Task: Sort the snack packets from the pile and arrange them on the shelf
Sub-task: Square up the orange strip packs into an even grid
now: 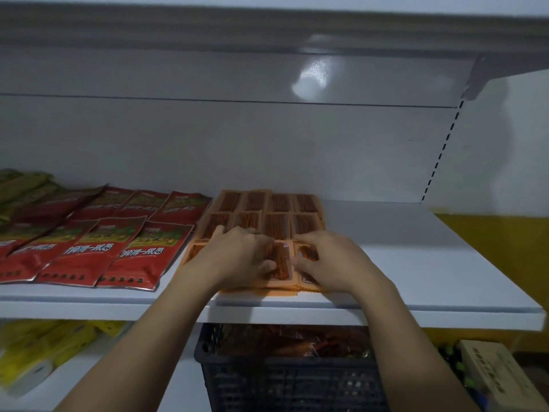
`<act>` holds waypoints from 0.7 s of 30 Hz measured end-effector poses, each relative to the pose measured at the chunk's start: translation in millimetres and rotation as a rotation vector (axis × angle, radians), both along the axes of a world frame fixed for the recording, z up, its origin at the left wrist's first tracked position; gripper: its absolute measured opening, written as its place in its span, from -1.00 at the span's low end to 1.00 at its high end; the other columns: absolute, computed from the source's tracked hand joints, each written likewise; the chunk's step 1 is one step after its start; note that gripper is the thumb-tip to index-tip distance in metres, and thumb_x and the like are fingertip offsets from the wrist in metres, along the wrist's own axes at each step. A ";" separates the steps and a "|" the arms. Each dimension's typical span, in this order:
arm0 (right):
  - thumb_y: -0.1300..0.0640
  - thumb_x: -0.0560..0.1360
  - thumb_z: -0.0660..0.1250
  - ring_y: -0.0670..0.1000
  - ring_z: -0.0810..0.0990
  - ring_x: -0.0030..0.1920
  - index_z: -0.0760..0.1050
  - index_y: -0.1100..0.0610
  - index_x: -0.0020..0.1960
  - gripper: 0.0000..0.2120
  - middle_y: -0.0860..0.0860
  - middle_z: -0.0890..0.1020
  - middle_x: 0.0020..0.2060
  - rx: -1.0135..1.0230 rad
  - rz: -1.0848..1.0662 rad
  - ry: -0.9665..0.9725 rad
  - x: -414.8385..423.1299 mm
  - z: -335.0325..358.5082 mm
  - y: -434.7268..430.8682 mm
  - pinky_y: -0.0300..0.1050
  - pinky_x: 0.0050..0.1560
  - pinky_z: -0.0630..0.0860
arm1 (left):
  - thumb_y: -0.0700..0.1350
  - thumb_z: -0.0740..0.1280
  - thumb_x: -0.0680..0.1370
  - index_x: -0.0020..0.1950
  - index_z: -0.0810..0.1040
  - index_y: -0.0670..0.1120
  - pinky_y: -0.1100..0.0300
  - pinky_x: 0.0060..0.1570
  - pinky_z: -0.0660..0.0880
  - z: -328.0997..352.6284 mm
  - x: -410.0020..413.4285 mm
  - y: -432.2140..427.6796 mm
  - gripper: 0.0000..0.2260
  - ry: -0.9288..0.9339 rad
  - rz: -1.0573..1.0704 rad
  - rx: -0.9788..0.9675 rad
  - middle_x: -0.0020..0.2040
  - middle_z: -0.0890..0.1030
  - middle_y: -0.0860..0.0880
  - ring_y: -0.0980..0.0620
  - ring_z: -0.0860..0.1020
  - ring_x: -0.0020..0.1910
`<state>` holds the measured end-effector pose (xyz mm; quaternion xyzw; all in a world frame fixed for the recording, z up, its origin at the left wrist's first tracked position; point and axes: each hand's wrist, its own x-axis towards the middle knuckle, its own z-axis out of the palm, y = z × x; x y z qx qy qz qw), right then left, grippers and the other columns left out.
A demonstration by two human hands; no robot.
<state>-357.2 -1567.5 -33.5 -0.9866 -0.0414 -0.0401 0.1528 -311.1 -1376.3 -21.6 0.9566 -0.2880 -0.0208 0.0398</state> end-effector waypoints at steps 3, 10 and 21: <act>-0.28 0.52 0.26 0.02 0.46 0.25 0.36 -0.17 0.44 -0.47 -0.06 0.53 0.26 -0.046 0.009 0.017 5.6 -1.2 16.0 -0.02 0.25 0.39 | 0.18 0.21 0.61 0.45 0.37 0.14 -0.08 0.41 0.17 -3.6 11.9 11.8 -0.59 -0.002 -0.004 0.013 0.44 0.41 0.06 0.00 0.35 0.41; -0.39 0.46 0.23 0.03 0.51 0.11 0.52 -0.08 0.21 -0.50 -0.06 0.62 0.07 -0.117 -0.111 0.048 27.3 -6.1 43.4 -0.03 0.14 0.42 | 0.12 0.29 0.59 0.29 0.51 0.12 0.02 0.28 0.39 -3.1 32.4 23.7 -0.71 0.057 -0.038 0.035 0.25 0.53 0.08 0.06 0.50 0.21; -0.06 0.43 0.49 -0.15 0.56 -0.14 0.46 -0.03 0.22 -0.59 -0.16 0.58 -0.07 0.319 -0.233 0.146 40.0 -5.7 48.0 -0.25 -0.20 0.50 | 0.15 0.31 0.57 0.30 0.51 0.09 0.11 0.14 0.49 -13.0 39.9 31.9 -0.66 0.080 -0.079 -0.020 0.21 0.50 0.09 0.06 0.50 0.15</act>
